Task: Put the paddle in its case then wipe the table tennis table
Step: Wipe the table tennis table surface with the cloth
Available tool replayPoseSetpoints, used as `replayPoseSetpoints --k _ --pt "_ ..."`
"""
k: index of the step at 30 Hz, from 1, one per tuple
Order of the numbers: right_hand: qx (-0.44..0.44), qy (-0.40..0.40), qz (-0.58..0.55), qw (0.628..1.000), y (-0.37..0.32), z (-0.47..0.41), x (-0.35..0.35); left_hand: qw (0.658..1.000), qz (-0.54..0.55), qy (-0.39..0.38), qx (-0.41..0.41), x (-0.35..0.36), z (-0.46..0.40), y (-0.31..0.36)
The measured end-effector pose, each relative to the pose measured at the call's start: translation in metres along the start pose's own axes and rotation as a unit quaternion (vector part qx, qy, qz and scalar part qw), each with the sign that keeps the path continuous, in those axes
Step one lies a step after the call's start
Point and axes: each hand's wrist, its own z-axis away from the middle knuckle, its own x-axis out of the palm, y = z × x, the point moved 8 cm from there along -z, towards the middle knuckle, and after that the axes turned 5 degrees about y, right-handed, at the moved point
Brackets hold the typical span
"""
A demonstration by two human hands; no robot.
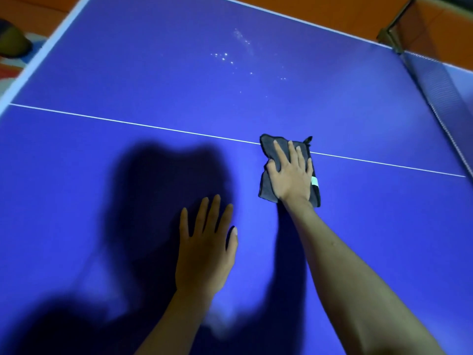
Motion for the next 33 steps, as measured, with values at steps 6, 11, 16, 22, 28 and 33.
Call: replayPoseSetpoints --k 6,11,16,22,28,33 --pt "-0.023 0.018 0.001 1.0 0.008 0.043 -0.008 1.0 -0.014 0.018 0.008 -0.001 0.001 0.001" --pt "-0.041 0.034 0.021 0.998 0.019 0.121 -0.019 1.0 -0.016 0.011 0.004 0.0 0.001 0.001" --pt "-0.035 0.041 0.036 0.998 0.03 0.209 -0.031 1.0 -0.005 0.026 0.002 -0.005 0.002 0.002" --pt "-0.039 0.013 0.042 0.998 0.031 0.229 -0.033 1.0 -0.006 0.023 0.001 -0.007 0.003 0.004" --pt "-0.022 0.028 0.016 0.999 0.033 0.127 -0.022 1.0 -0.014 0.012 0.003 -0.005 0.003 0.003" --pt "-0.014 0.034 0.005 0.999 0.032 0.035 -0.012 1.0 -0.018 0.015 0.008 -0.004 0.001 0.003"
